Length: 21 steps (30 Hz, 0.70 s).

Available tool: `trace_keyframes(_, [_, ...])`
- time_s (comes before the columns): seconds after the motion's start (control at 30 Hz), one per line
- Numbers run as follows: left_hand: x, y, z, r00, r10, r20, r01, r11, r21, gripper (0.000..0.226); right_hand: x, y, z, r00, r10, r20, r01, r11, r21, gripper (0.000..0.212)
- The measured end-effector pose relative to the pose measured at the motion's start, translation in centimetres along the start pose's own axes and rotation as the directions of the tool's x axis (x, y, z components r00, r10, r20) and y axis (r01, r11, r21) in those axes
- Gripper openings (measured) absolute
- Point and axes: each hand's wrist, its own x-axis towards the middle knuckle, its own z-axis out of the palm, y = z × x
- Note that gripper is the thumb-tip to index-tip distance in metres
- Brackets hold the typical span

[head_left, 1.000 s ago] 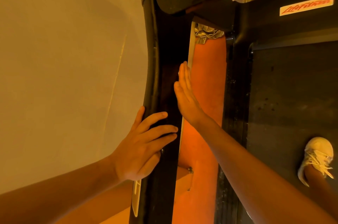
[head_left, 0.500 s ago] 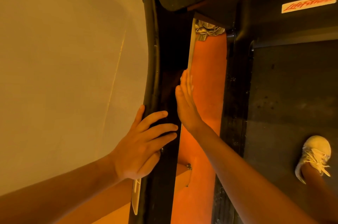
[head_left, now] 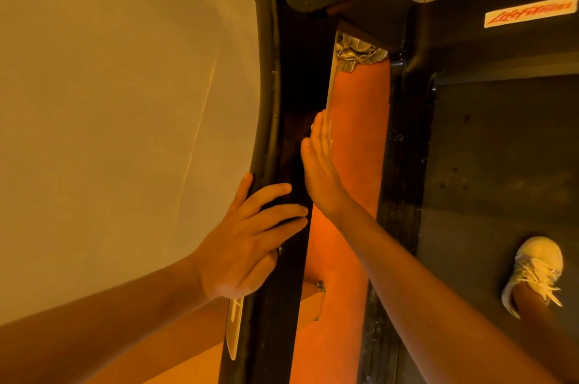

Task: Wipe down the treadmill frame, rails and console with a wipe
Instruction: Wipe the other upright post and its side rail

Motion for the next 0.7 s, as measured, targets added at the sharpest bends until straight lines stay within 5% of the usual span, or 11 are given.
trace_keyframes(0.2, [0.1, 0.2, 0.0, 1.0, -0.006, -0.03, 0.005, 1.0, -0.02, 0.052, -0.6, -4.4, 0.2, 0.972, -0.225, 0.075, 0.218, 0.972, 0.088, 0.055])
trace_keyframes(0.47, [0.0, 0.1, -0.1, 1.0, 0.0, -0.019, 0.0, 1.0, -0.008, 0.053, -0.7, 0.7, -0.7, 0.997, -0.009, 0.071, 0.01, 1.0, -0.021, 0.056])
trace_keyframes(0.7, [0.0, 0.2, -0.1, 1.0, -0.004, -0.021, 0.003, 1.0, -0.017, 0.053, 0.1, -6.5, -0.5, 0.964, -0.243, 0.108, 0.229, 0.965, 0.128, 0.055])
